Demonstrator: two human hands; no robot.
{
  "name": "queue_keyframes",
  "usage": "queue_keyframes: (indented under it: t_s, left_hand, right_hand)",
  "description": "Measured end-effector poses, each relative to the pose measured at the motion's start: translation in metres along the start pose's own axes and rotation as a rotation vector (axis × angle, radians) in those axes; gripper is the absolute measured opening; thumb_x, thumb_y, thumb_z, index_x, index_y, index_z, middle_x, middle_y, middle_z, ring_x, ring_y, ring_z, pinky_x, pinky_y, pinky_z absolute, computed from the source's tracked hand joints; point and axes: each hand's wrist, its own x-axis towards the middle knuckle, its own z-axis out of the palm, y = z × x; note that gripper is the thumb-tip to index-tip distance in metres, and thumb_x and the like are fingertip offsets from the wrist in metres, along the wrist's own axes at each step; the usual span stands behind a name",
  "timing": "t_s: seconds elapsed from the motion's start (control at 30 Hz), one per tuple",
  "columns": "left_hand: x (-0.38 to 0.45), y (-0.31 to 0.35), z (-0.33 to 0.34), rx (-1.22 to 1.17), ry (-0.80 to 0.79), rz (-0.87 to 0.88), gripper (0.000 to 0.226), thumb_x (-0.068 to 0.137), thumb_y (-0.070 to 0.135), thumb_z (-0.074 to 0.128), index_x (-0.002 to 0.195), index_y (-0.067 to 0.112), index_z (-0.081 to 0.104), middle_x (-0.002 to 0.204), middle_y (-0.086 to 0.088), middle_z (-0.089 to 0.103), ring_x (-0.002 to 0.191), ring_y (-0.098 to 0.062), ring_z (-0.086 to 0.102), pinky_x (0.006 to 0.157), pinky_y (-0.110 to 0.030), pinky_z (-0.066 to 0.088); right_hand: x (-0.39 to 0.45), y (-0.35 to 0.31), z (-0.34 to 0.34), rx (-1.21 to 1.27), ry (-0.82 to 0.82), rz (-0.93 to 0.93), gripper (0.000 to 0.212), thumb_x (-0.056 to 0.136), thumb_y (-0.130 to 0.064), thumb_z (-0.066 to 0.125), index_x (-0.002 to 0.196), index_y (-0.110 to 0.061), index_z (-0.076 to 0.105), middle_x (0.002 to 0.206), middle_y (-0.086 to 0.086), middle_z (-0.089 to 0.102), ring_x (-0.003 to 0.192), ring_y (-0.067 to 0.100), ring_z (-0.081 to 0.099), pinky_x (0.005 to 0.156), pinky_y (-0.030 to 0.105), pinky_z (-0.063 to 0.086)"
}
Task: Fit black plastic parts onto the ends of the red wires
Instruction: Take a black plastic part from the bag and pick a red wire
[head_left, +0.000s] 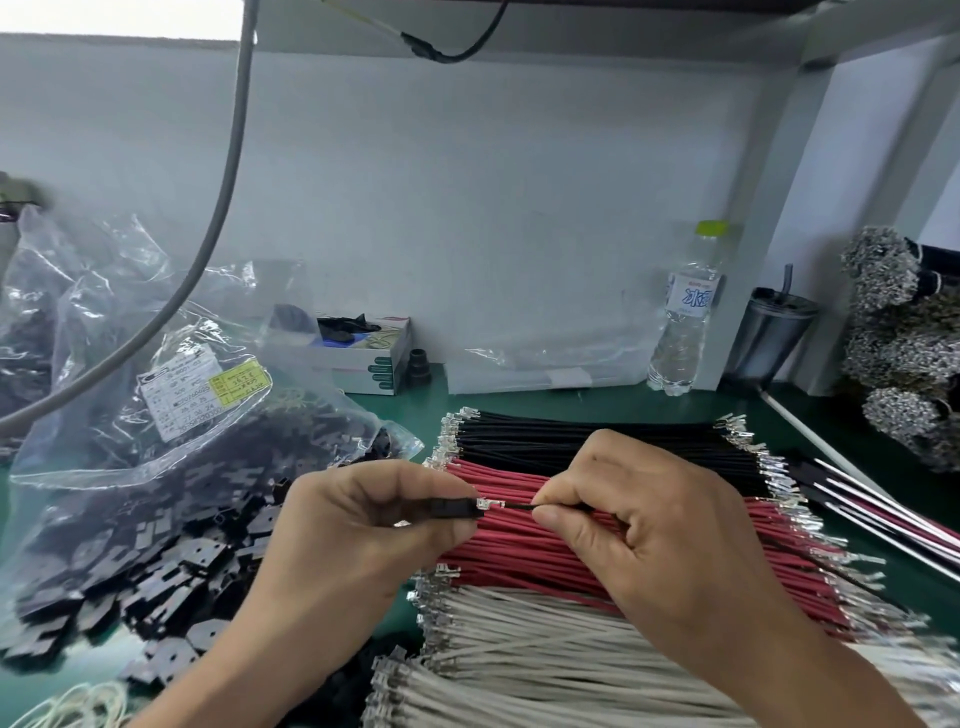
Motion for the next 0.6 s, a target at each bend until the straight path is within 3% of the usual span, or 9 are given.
queue_keyframes:
  t_s: [0.13,0.33,0.43,0.6]
  left_hand:
    - [0.000,-0.001,0.001,0.036,-0.006,0.036,0.027,0.051,0.016,0.088,0.078,0.021,0.085,0.079,-0.008,0.080,0.067,-0.011,0.075,0.060,-0.013,0.055]
    - [-0.001,0.001,-0.002,-0.010,-0.081,0.007,0.031,0.053,0.018,0.089,0.083,0.016,0.085,0.081,-0.012,0.080,0.069,-0.017,0.075,0.063,-0.018,0.058]
    - [-0.002,0.003,0.001,0.034,-0.083,0.043,0.026,0.054,0.015,0.088,0.080,0.017,0.085,0.080,-0.012,0.079,0.070,-0.019,0.075,0.066,-0.020,0.059]
    - [-0.007,-0.001,0.005,0.352,0.002,0.171,0.033,0.065,0.011,0.089,0.082,0.038,0.084,0.078,0.008,0.079,0.067,-0.009,0.074,0.065,-0.014,0.057]
  right_hand:
    - [0.001,0.001,-0.001,-0.015,-0.052,-0.038,0.012,0.089,-0.043,0.064,0.080,-0.036,0.069,0.079,-0.020,0.055,0.073,0.000,0.056,0.060,0.017,0.042]
    - [0.002,0.009,-0.009,0.171,-0.150,0.006,0.004,0.089,-0.035,0.073,0.086,-0.034,0.075,0.086,-0.017,0.060,0.084,0.007,0.061,0.067,0.018,0.042]
    - [0.001,0.008,-0.005,0.121,-0.125,-0.013,0.005,0.089,-0.033,0.073,0.085,-0.033,0.075,0.083,-0.017,0.058,0.081,0.007,0.059,0.066,0.022,0.045]
    - [-0.002,0.001,0.007,-0.127,0.012,-0.096,0.008,0.091,-0.028,0.071,0.083,-0.026,0.072,0.079,-0.015,0.053,0.072,0.006,0.052,0.057,0.026,0.049]
